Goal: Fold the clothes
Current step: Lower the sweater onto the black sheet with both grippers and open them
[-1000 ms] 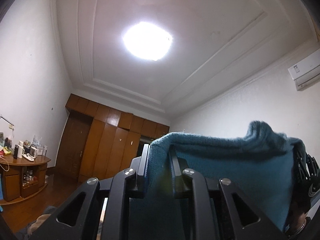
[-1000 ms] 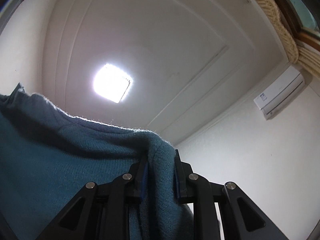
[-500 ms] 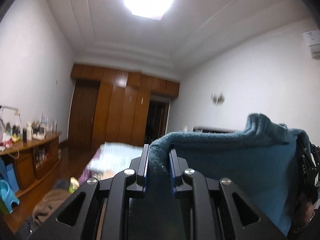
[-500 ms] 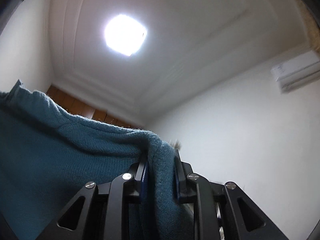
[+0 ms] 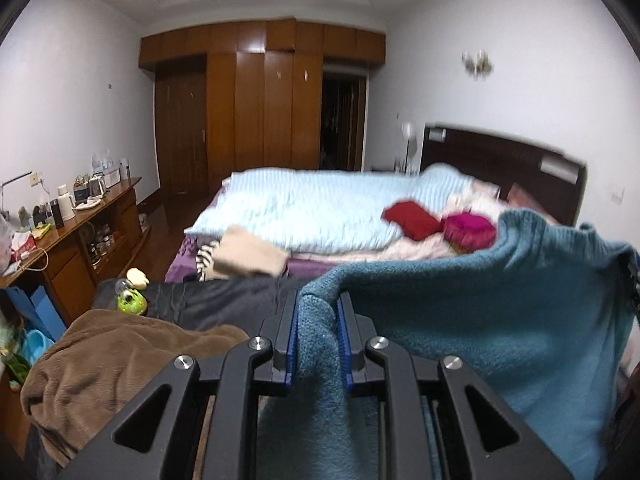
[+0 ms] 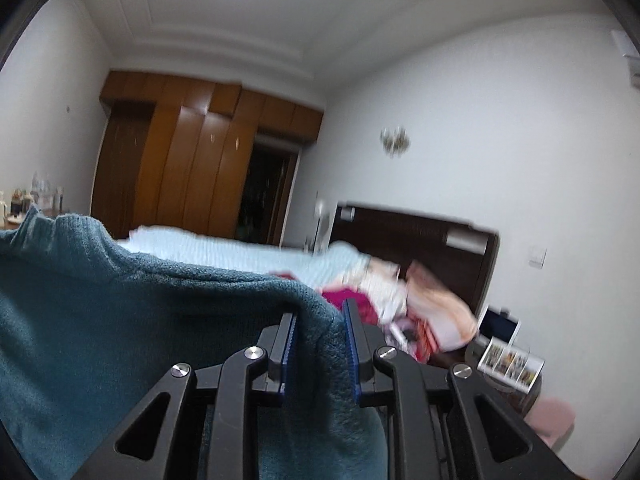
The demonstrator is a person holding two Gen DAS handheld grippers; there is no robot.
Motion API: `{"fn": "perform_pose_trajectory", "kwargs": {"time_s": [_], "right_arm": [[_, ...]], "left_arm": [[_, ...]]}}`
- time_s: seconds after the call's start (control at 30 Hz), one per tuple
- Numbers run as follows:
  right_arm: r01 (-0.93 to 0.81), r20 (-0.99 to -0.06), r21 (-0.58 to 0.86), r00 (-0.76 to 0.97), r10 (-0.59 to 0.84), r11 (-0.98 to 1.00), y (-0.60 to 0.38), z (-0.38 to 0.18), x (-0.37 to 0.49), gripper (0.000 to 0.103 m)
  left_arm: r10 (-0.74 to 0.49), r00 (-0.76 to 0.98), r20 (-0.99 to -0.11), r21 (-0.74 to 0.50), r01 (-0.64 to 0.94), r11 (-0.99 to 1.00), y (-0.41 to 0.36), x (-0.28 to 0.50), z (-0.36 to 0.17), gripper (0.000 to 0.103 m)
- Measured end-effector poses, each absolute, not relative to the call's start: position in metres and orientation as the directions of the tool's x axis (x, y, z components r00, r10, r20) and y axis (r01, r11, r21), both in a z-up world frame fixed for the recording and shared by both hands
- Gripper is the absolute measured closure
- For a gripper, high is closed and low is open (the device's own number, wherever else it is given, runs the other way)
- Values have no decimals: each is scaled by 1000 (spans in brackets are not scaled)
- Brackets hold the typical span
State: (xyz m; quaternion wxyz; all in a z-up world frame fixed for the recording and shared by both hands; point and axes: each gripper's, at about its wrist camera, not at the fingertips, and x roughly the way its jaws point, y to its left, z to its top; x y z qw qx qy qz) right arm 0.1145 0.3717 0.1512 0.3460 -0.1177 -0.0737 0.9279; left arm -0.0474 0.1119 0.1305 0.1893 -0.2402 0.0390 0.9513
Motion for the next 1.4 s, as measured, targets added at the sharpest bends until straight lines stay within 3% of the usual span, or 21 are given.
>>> {"fn": "perform_pose_trajectory", "kwargs": {"time_s": [0.27, 0.53, 0.63, 0.73, 0.77, 0.8, 0.83, 0.87, 1.07, 1.4], "right_arm": [[-581, -405, -200, -684, 606, -789, 428, 73, 53, 82], [-539, -534, -238, -622, 572, -808, 446, 11, 18, 82], [-513, -580, -251, -599, 552, -821, 446, -1, 8, 82], [-490, -637, -256, -563, 527, -833, 449, -14, 0, 74], [-492, -656, -255, -544, 523, -832, 451, -19, -2, 67], [-498, -666, -249, -534, 521, -830, 454, -21, -2, 56], [-509, -662, -239, -538, 522, -827, 456, -21, 1, 29], [-519, -657, -228, -542, 523, -824, 458, -20, 3, 17], [-546, -639, -217, -547, 540, -809, 464, -15, 12, 17], [-574, -629, -254, -513, 584, -778, 463, -8, 15, 17]], "left_arm": [[254, -711, -655, 29, -360, -932, 147, -97, 48, 83], [208, -649, -732, 58, -363, -930, 165, -120, -3, 82], [180, -635, -751, 77, -356, -931, 169, -127, -14, 74], [141, -603, -785, 101, -349, -932, 172, -134, -27, 64], [137, -591, -795, 97, -347, -933, 171, -136, -31, 61], [133, -577, -806, 93, -345, -934, 170, -138, -34, 55], [130, -564, -816, 88, -343, -935, 168, -141, -37, 53], [131, -551, -824, 80, -342, -936, 166, -143, -39, 50], [214, -513, -831, -23, -353, -935, 144, -139, -23, 47], [294, -532, -794, -50, -424, -904, 65, -65, 34, 35]]}}
